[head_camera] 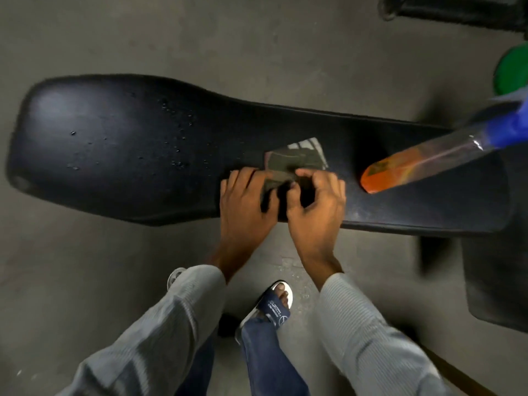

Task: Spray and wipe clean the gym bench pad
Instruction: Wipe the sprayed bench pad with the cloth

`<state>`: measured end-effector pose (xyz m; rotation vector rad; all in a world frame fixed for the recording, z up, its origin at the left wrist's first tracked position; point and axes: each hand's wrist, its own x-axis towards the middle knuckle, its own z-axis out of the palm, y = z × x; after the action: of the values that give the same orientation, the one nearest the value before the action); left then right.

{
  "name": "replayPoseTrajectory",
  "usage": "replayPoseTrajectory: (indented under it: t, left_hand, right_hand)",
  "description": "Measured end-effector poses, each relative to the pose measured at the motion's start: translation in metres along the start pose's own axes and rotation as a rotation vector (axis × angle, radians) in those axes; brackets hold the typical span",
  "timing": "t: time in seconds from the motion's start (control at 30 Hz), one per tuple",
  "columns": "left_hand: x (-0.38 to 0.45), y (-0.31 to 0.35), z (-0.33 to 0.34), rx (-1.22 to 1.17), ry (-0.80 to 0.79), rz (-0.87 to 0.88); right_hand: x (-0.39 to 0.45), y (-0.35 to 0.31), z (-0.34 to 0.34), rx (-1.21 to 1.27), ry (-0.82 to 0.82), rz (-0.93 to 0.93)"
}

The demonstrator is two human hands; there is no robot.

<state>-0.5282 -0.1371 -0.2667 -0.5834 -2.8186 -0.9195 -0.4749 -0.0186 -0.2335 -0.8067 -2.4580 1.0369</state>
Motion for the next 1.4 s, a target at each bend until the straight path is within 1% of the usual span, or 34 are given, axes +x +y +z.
replayPoseTrajectory:
  t: [0.07, 0.1, 0.13, 0.2, 0.27, 0.33, 0.43, 0.53, 0.57, 0.67, 0.7, 0.77, 0.83, 0.93, 1.0, 1.07, 1.17, 1.23, 1.3, 1.33, 1.37, 1.4]
  left_hand:
    - [-0.004, -0.022, -0.012, 0.03, 0.027, -0.029]
    - [-0.006, -0.031, -0.019, 0.047, 0.049, -0.053]
    - [-0.008, -0.041, -0.026, 0.065, 0.073, -0.08]
    - [-0.011, -0.058, -0.041, 0.092, 0.13, -0.133]
    - [-0.012, -0.075, -0.052, 0.105, 0.184, -0.188]
    - [-0.01, -0.091, -0.061, 0.112, 0.213, -0.23]
    - [-0.005, -0.113, -0.074, 0.098, 0.193, -0.241]
    - [0.004, -0.132, -0.084, 0.105, 0.155, -0.206]
    - [0.009, -0.137, -0.087, 0.118, 0.15, -0.2]
    - [0.026, -0.153, -0.092, 0.169, 0.129, -0.2]
    - [0.03, -0.157, -0.092, 0.18, 0.111, -0.201]
    - [0.035, -0.165, -0.092, 0.204, 0.067, -0.203]
    - [0.034, -0.169, -0.088, 0.26, 0.025, -0.201]
    - [0.032, -0.17, -0.084, 0.313, 0.02, -0.198]
    - [0.031, -0.171, -0.083, 0.308, 0.036, -0.194]
    - [0.033, -0.17, -0.085, 0.291, 0.062, -0.196]
    - [0.042, -0.171, -0.091, 0.27, 0.1, -0.184]
    - [0.048, -0.175, -0.096, 0.277, 0.086, -0.173]
    - [0.051, -0.179, -0.098, 0.292, 0.048, -0.176]
    - [0.051, -0.18, -0.097, 0.297, 0.033, -0.18]
    - [0.05, -0.18, -0.096, 0.296, 0.029, -0.182]
    - [0.049, -0.179, -0.095, 0.289, 0.034, -0.182]
  right_hand:
    - [0.007, -0.002, 0.016, -0.169, -0.129, -0.122]
    - [0.009, 0.0, 0.027, -0.266, -0.191, -0.145]
    - [0.009, 0.001, 0.037, -0.346, -0.241, -0.138]
    - [0.003, 0.001, 0.054, -0.44, -0.266, -0.103]
    - [-0.01, -0.005, 0.065, -0.476, -0.24, -0.116]
    - [-0.028, -0.016, 0.076, -0.473, -0.28, -0.21]
    - [-0.046, -0.039, 0.099, -0.462, -0.384, -0.385]
    - [-0.021, -0.059, 0.122, -0.463, -0.421, -0.484]
    - [-0.006, -0.062, 0.126, -0.468, -0.406, -0.458]
    - [0.028, -0.058, 0.119, -0.523, -0.332, -0.228]
    - [0.028, -0.055, 0.114, -0.545, -0.316, -0.166]
    - [0.01, -0.053, 0.107, -0.568, -0.285, -0.106]
    - [-0.02, -0.058, 0.105, -0.584, -0.269, -0.119]
    - [-0.043, -0.068, 0.124, -0.561, -0.302, -0.265]
    - [-0.029, -0.079, 0.14, -0.516, -0.354, -0.375]
    - [0.002, -0.086, 0.152, -0.498, -0.384, -0.434]
    - [0.044, -0.082, 0.15, -0.572, -0.345, -0.376]
    - [0.044, -0.074, 0.137, -0.594, -0.292, -0.249]
    - [0.018, -0.07, 0.125, -0.588, -0.228, -0.108]
    - [-0.001, -0.072, 0.122, -0.588, -0.216, -0.079]
    - [-0.02, -0.074, 0.124, -0.583, -0.226, -0.095]
    - [-0.034, -0.079, 0.129, -0.573, -0.257, -0.148]
